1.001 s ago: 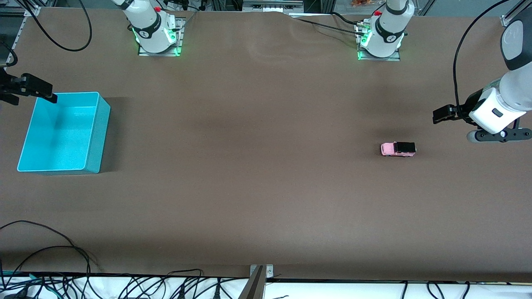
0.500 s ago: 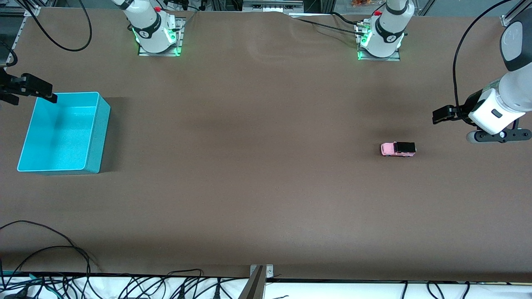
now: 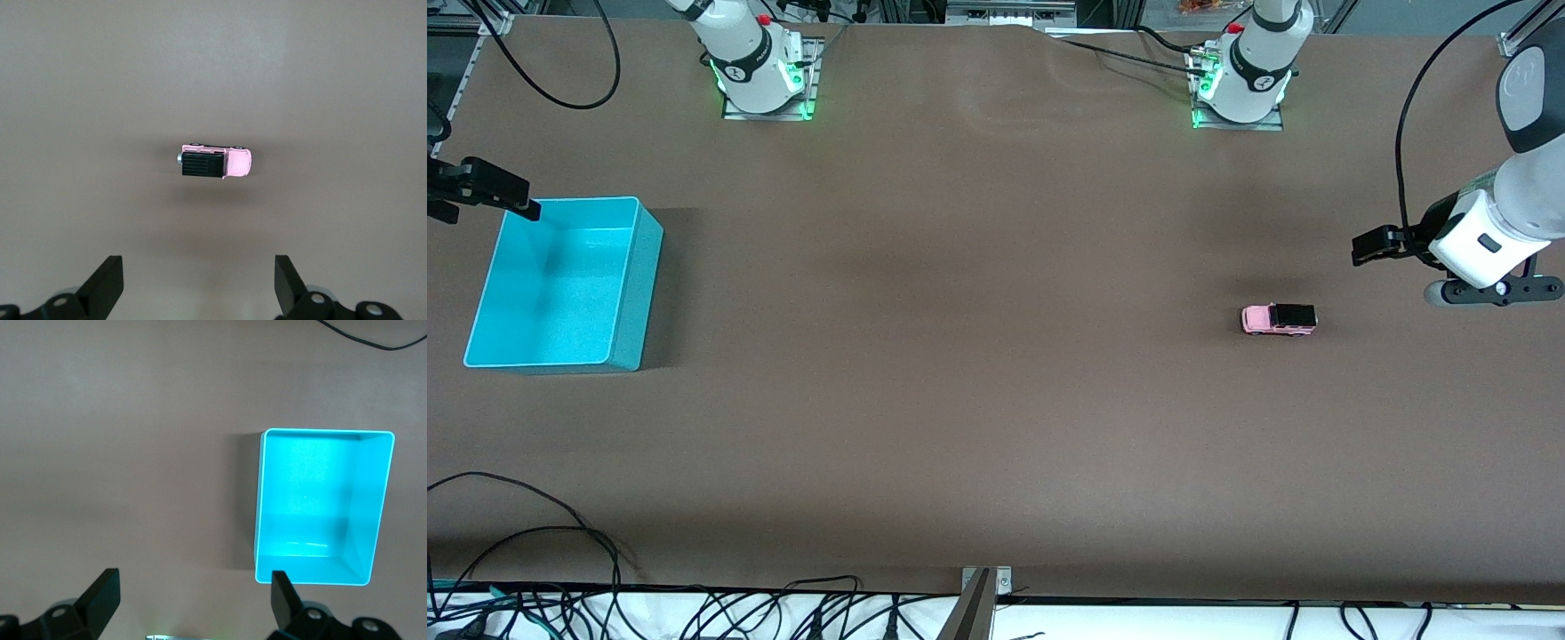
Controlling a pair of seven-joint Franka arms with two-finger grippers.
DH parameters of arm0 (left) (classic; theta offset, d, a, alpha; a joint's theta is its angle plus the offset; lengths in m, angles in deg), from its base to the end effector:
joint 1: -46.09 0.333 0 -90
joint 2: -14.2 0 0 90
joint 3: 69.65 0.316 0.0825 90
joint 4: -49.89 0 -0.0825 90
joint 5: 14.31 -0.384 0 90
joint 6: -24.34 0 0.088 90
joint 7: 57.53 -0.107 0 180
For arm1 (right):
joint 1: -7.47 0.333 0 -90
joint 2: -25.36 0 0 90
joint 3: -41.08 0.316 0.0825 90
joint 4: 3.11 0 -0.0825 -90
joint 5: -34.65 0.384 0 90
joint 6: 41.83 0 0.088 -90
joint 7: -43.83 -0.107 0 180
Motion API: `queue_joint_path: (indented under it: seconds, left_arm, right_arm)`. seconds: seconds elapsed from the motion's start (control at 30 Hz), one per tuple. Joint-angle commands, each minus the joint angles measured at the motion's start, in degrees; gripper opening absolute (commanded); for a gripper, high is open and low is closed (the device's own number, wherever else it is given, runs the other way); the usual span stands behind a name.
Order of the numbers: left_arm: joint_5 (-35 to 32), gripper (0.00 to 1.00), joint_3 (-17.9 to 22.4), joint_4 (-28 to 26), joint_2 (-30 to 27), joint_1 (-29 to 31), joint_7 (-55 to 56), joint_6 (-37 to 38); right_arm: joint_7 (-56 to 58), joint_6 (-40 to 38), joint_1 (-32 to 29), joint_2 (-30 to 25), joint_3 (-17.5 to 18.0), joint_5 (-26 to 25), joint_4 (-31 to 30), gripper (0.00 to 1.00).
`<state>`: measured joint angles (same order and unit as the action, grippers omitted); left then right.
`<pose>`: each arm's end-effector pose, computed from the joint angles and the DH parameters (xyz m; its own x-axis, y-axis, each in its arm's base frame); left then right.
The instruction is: Wind and store pink jeep toy
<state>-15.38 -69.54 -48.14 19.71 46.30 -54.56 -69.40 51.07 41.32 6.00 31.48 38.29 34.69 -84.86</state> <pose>0.5736 0.0051 0.5095 0.9840 0.0561 -0.1690 0.0523 -0.9983 -0.0271 0.5738 -0.0410 0.6213 0.9953 0.0522 -0.0821 0.0519 -0.9986 -0.0059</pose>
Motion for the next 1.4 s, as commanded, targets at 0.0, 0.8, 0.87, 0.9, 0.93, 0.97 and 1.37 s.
queue_joint_path:
  seconds: [0.0, 0.8, 0.87, 0.9, 0.93, 0.97, 1.37]
  left_arm:
    - [1.2, 1.00, -0.1, -0.3, -0.4, 0.5, -1.0, 0.1]
    - [1.2, 1.00, -0.1, -0.3, -0.4, 0.5, -1.0, 0.1]
    - [1.2, 1.00, -0.1, -0.3, -0.4, 0.5, -1.0, 0.1]
    - [1.2, 1.00, -0.1, -0.3, -0.4, 0.5, -1.0, 0.1]
    - [1.2, 1.00, -0.1, -0.3, -0.4, 0.5, -1.0, 0.1]
    - [1.2, 1.00, -0.1, -0.3, -0.4, 0.5, -1.1, 0.1]
    - [1.2, 1.00, -0.1, -0.3, -0.4, 0.6, -1.0, 0.1]
  right_arm:
    - [0.8, -1.0, -0.3, -0.1, -0.4, 1.4, 0.9, 1.00]
    - [0.5, -1.1, -0.2, -0.2, -1.9, 3.7, 0.9, 1.00]
    - [0.2, -1.0, -0.2, -0.1, -1.8, 3.7, 0.9, 1.00]
    - [0.2, -1.0, -0.1, -0.1, -1.8, 3.7, 0.9, 1.00]
    - [0.2, -1.0, -0.1, -0.1, -1.7, 3.7, 0.9, 1.00]
    - [0.3, -0.9, 0.1, -0.1, -1.5, 3.7, 0.9, 1.00]
    - [0.1, -0.5, 0.2, -0.1, -1.3, 3.6, 0.9, 1.00]
